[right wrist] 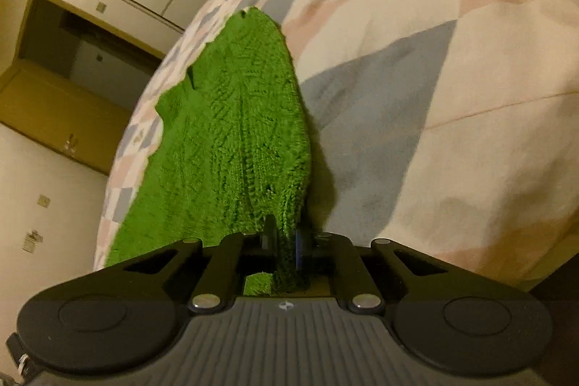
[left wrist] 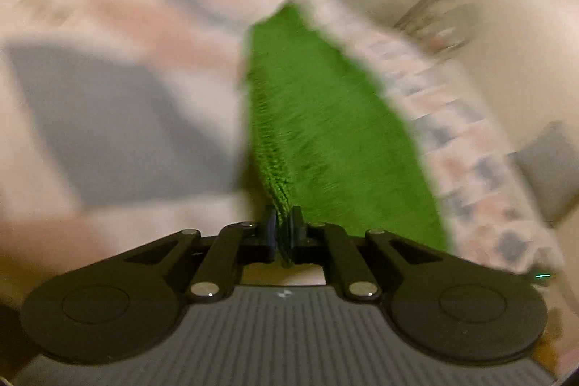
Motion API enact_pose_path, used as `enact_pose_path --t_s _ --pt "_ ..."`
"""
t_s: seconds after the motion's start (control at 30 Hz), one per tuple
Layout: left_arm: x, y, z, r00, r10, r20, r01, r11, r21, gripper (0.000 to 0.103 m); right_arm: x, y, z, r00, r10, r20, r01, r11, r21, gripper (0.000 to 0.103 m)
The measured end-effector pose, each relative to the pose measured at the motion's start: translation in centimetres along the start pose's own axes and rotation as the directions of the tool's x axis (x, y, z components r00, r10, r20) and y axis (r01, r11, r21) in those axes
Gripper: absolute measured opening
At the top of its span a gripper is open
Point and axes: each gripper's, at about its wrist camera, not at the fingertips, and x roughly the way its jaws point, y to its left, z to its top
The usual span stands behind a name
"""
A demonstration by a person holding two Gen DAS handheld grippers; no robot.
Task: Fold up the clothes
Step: 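Pull the vest hem with both grippers to stretch it flat, then release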
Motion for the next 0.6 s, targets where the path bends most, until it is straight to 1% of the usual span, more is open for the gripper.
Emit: enact_pose_path --t_s 0.03,0.07,0.1,0.13,0.17,0.2,0.23,0.27,0.3,0.33,0.37,0.4,0.43,0.47,0.53,0.6 --pt "0.6 0.5 -0.4 0.999 0.030 -0.020 -0.030 0.999 -0.014 0.000 0.1 0.0 -0.2 1.000 -0.012 -0.002 0.012 1.000 -0.006 0.006" --pt "0.7 0.5 -0.5 0.999 0.043 -0.024 -0.044 0.999 -0.022 0.000 0.2 0.0 -0.3 1.000 -0.024 -0.001 0.023 1.000 -0.013 0.006" --pt "0.4 0.1 -0.3 0.999 0.049 -0.012 -0.049 0.999 -0.016 0.000 0.2 0.2 -0.5 0.999 -0.035 0.003 0.035 0.999 -0.021 0.006" --pt "-0.1 -0.6 0.1 0.999 0.053 0.009 -0.053 0.999 0.000 0.000 0.0 0.5 -0.6 0.999 -0.046 0.008 0.046 0.999 -0.028 0.012" --pt "-0.8 -1.5 0.5 0.996 0.077 0.043 -0.079 0.996 0.036 0.003 -0.5 1.1 -0.7 0.998 -0.064 0.024 0.065 0.997 -0.043 0.016" --pt "-1.5 -2.9 0.9 0.990 0.110 0.087 -0.118 0.988 0.095 0.004 -1.1 1.8 -0.7 0.995 -0.090 0.050 0.094 0.993 -0.072 0.021" --pt "-1.9 -4.4 1.3 0.983 0.129 0.129 -0.149 0.976 0.159 0.006 -1.9 2.5 -0.8 0.989 -0.124 0.087 0.133 0.985 -0.113 0.023" --pt "-2.0 -6.0 1.6 0.976 0.139 0.169 -0.175 0.959 0.221 0.007 -2.6 3.4 -1.0 0.978 -0.158 0.138 0.180 0.970 -0.165 0.025" --pt "-1.9 -7.4 1.8 0.973 0.127 0.193 -0.177 0.947 0.269 0.015 -3.1 4.4 -1.2 0.963 -0.188 0.195 0.229 0.948 -0.219 0.025" --pt "-1.4 -8.3 1.9 0.975 0.106 0.195 -0.162 0.941 0.298 0.027 -3.5 5.4 -1.4 0.951 -0.197 0.239 0.259 0.928 -0.268 0.025" --pt "-0.8 -9.0 1.8 0.978 0.087 0.190 -0.146 0.936 0.321 0.032 -3.5 6.2 -1.8 0.948 -0.181 0.263 0.261 0.912 -0.315 0.025" --pt "0.0 -9.6 1.7 0.980 0.083 0.181 -0.142 0.930 0.340 0.033 -3.3 7.0 -2.2 0.951 -0.155 0.267 0.247 0.900 -0.358 0.025" --pt "1.0 -9.9 1.4 0.981 0.099 0.169 -0.155 0.920 0.360 0.032 -2.8 7.6 -2.6 0.956 -0.128 0.264 0.230 0.888 -0.399 0.025" --pt "1.8 -9.8 0.9 0.980 0.129 0.154 -0.177 0.914 0.364 0.033 -2.2 7.8 -3.0 0.958 -0.133 0.253 0.232 0.878 -0.418 0.025" --pt "2.8 -9.4 -0.1 0.973 0.194 0.122 -0.225 0.908 0.353 0.032 -0.8 7.4 -3.7 0.959 -0.174 0.224 0.258 0.863 -0.435 0.024" --pt "3.8 -9.0 -1.1 0.962 0.259 0.088 -0.273 0.899 0.343 0.032 0.6 7.1 -4.4 0.957 -0.216 0.194 0.283 0.846 -0.452 0.023"
